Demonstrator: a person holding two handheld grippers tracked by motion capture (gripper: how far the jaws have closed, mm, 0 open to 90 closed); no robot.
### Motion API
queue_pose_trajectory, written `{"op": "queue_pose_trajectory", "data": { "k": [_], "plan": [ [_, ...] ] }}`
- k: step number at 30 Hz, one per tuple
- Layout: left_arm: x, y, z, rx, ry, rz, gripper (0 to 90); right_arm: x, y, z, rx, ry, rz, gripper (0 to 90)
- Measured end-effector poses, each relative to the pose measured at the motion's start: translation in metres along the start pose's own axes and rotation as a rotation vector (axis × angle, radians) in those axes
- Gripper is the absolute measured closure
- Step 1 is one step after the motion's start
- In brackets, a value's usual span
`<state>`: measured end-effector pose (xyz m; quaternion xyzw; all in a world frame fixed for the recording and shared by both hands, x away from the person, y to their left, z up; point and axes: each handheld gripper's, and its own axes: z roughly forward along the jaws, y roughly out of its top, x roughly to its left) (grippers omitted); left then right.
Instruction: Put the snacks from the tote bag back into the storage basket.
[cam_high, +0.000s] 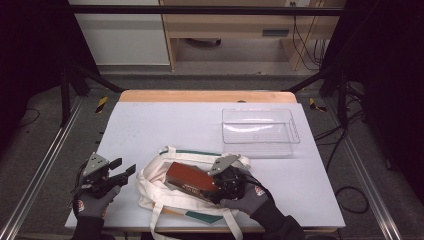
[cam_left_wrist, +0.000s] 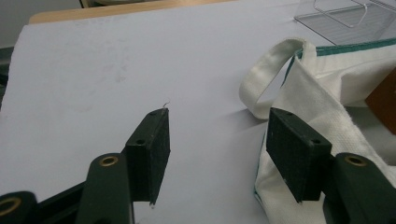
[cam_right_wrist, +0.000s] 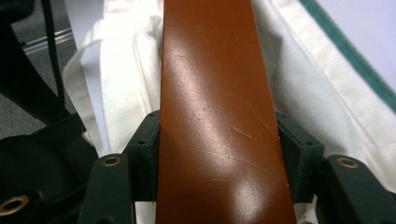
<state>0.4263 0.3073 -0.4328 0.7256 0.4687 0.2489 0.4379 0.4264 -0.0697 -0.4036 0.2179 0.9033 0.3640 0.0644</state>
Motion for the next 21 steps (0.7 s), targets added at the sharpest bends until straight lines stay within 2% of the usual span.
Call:
{"op": "queue_pose_trajectory", "data": {
  "k": [8, 12, 21],
  "plan": [
    [0.001, 0.000, -0.001, -0.001, 0.001, 0.000, 39.1, -0.002, 0.004, -0.022, -0.061, 0.006, -0.016, 43.1],
    [0.000, 0.000, -0.001, -0.002, 0.001, 0.000, 39.1, -0.007, 0.006, -0.042, -0.107, -0.009, -0.007, 43.1],
    [0.000, 0.000, 0.000, -0.001, -0.001, 0.000, 39.1, -0.019, 0.007, -0.069, -0.144, -0.060, -0.002, 43.2]
  ]
}}
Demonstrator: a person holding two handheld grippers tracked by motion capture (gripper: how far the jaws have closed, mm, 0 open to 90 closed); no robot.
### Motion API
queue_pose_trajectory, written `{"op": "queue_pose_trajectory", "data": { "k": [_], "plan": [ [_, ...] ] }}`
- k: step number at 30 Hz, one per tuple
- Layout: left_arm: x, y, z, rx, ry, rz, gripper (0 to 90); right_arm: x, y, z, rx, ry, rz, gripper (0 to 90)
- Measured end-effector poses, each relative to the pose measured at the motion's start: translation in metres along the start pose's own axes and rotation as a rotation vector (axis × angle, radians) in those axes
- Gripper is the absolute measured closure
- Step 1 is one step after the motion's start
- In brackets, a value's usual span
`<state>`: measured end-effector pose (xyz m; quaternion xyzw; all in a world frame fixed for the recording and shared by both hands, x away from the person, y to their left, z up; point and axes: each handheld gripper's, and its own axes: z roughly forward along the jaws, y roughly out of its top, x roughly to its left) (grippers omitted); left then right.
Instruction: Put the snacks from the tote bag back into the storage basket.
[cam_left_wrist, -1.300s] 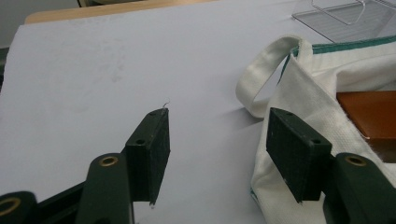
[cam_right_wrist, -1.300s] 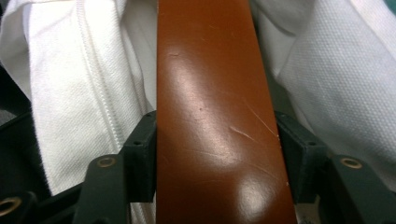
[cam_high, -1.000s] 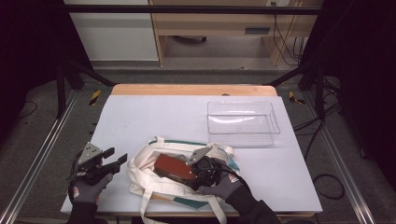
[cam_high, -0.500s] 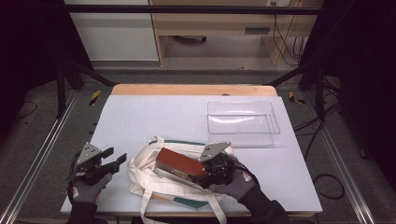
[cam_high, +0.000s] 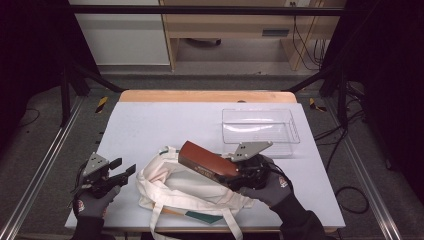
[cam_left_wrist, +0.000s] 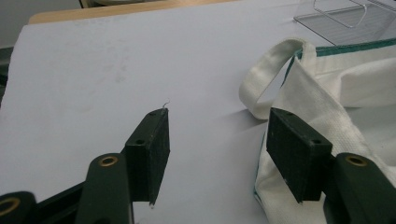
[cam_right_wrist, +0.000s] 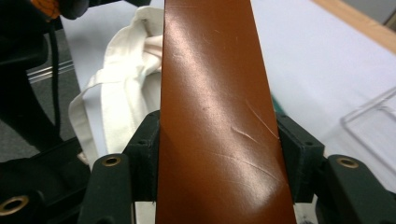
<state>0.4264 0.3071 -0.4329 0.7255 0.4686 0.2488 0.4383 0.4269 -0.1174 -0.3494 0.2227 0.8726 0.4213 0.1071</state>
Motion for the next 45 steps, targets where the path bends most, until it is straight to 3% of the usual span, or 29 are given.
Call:
{"op": "queue_pose_trajectory", "data": {
  "k": [5, 10, 14, 16, 19, 31, 45],
  "plan": [
    [0.000, 0.000, 0.000, 0.002, 0.000, 0.001, 39.1, -0.013, 0.001, -0.013, -0.018, -0.038, 0.011, 43.1],
    [0.000, 0.000, 0.000, 0.002, 0.001, 0.000, 39.2, -0.032, 0.003, -0.027, -0.046, -0.089, 0.052, 43.2],
    [0.000, 0.000, 0.000, 0.003, -0.001, 0.000, 39.2, -0.041, 0.004, -0.032, -0.053, -0.111, 0.064, 43.1],
    [0.000, 0.000, 0.001, 0.004, -0.002, 0.002, 39.2, -0.052, 0.004, -0.035, -0.051, -0.146, 0.063, 43.1],
    [0.000, 0.000, 0.001, 0.003, -0.002, 0.002, 39.2, -0.062, 0.003, -0.038, -0.055, -0.158, 0.078, 43.1],
    [0.001, 0.001, -0.001, -0.012, 0.006, 0.012, 36.7, -0.096, -0.002, -0.040, -0.029, -0.230, 0.124, 43.1],
    [0.001, 0.003, -0.002, -0.028, 0.025, 0.031, 29.2, -0.124, -0.002, -0.035, 0.001, -0.287, 0.151, 43.1]
  ]
}}
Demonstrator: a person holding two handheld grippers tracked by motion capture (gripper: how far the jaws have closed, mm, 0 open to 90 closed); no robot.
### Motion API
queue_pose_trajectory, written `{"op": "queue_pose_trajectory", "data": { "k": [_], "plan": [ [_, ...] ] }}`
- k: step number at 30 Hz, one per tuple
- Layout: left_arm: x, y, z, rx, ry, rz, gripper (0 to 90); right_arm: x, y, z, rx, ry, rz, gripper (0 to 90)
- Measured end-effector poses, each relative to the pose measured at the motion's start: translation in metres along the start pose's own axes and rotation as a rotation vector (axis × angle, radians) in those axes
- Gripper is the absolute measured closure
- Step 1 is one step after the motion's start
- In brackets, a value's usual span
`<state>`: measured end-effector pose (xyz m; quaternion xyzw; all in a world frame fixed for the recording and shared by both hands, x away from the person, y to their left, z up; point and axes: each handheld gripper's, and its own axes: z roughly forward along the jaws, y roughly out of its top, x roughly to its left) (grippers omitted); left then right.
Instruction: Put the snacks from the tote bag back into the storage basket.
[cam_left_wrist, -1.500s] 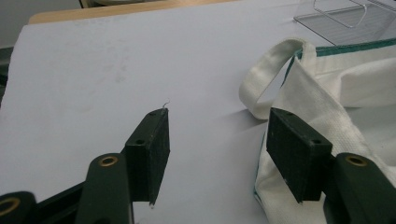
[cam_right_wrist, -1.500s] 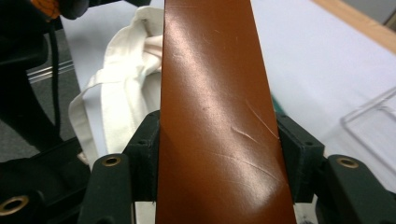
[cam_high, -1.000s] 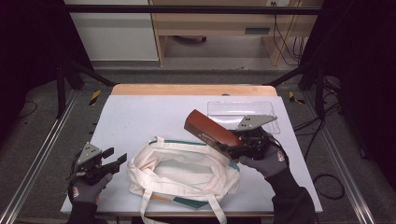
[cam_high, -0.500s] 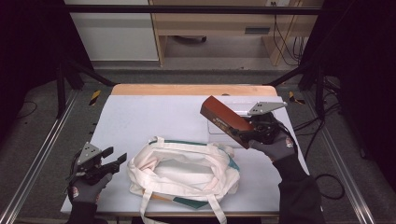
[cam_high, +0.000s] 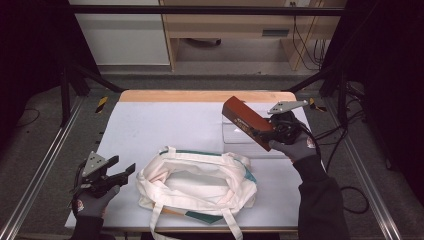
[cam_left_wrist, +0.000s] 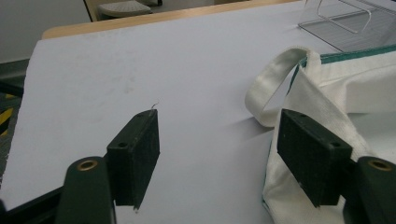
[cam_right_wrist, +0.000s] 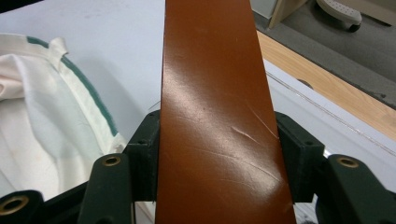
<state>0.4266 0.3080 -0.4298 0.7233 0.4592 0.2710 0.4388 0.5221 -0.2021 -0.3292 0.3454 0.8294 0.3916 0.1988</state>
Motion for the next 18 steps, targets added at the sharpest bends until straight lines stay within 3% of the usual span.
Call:
{"op": "queue_pose_trajectory", "data": {
  "k": [10, 18],
  "plan": [
    [0.000, 0.000, 0.001, 0.003, 0.011, 0.001, 23.1, -0.019, -0.002, 0.014, 0.015, -0.017, 0.039, 43.1],
    [0.000, 0.000, 0.002, 0.005, 0.013, 0.000, 22.8, -0.030, -0.001, 0.026, 0.030, -0.029, 0.040, 43.1]
  ]
}}
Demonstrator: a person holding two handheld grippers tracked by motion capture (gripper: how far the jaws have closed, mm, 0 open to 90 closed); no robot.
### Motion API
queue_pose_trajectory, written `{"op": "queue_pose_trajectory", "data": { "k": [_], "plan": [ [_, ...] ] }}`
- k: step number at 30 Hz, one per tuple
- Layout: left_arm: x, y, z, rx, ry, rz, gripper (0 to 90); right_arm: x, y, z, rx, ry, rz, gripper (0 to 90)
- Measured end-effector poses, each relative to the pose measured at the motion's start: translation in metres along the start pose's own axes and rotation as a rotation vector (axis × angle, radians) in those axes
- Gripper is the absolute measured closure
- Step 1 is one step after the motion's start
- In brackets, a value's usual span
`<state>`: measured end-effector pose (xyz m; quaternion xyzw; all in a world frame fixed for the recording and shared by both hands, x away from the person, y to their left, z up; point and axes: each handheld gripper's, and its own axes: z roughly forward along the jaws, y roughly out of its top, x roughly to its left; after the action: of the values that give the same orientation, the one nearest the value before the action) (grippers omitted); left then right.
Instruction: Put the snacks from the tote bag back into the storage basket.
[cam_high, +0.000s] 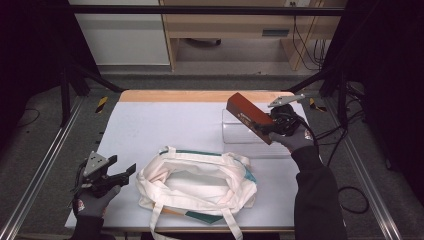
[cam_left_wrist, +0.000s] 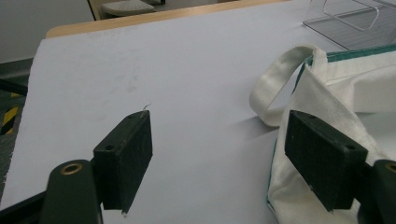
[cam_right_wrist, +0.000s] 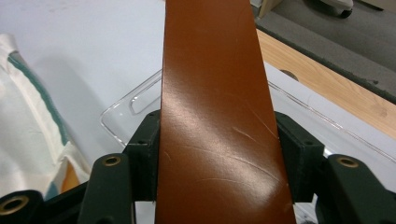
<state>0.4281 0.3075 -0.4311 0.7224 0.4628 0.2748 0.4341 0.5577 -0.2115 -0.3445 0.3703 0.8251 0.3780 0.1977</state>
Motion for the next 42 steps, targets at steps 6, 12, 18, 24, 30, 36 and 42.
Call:
{"op": "queue_pose_trajectory", "data": {
  "k": [6, 12, 18, 24, 30, 36, 42],
  "plan": [
    [0.000, 0.000, 0.000, 0.001, -0.001, -0.001, 23.3, -0.012, -0.002, 0.011, 0.010, -0.012, 0.015, 43.2],
    [0.000, -0.001, 0.001, 0.004, -0.006, -0.001, 23.9, -0.020, -0.005, 0.019, -0.004, -0.017, 0.012, 43.3],
    [0.000, -0.001, 0.001, 0.007, -0.007, -0.001, 24.3, -0.027, -0.008, 0.023, -0.015, -0.017, -0.002, 43.3],
    [0.000, -0.001, 0.001, 0.011, -0.006, 0.002, 24.6, -0.031, -0.013, 0.027, 0.007, -0.003, -0.032, 43.2],
    [0.000, -0.001, 0.002, 0.015, -0.009, -0.001, 24.9, -0.032, -0.016, 0.034, 0.025, 0.009, -0.055, 43.2],
    [0.000, -0.001, 0.002, 0.017, -0.009, -0.003, 25.2, -0.032, -0.017, 0.037, 0.017, 0.028, -0.077, 43.3],
    [0.000, -0.001, 0.003, 0.018, -0.009, -0.001, 25.3, -0.032, -0.017, 0.038, 0.019, 0.031, -0.090, 43.3]
  ]
}}
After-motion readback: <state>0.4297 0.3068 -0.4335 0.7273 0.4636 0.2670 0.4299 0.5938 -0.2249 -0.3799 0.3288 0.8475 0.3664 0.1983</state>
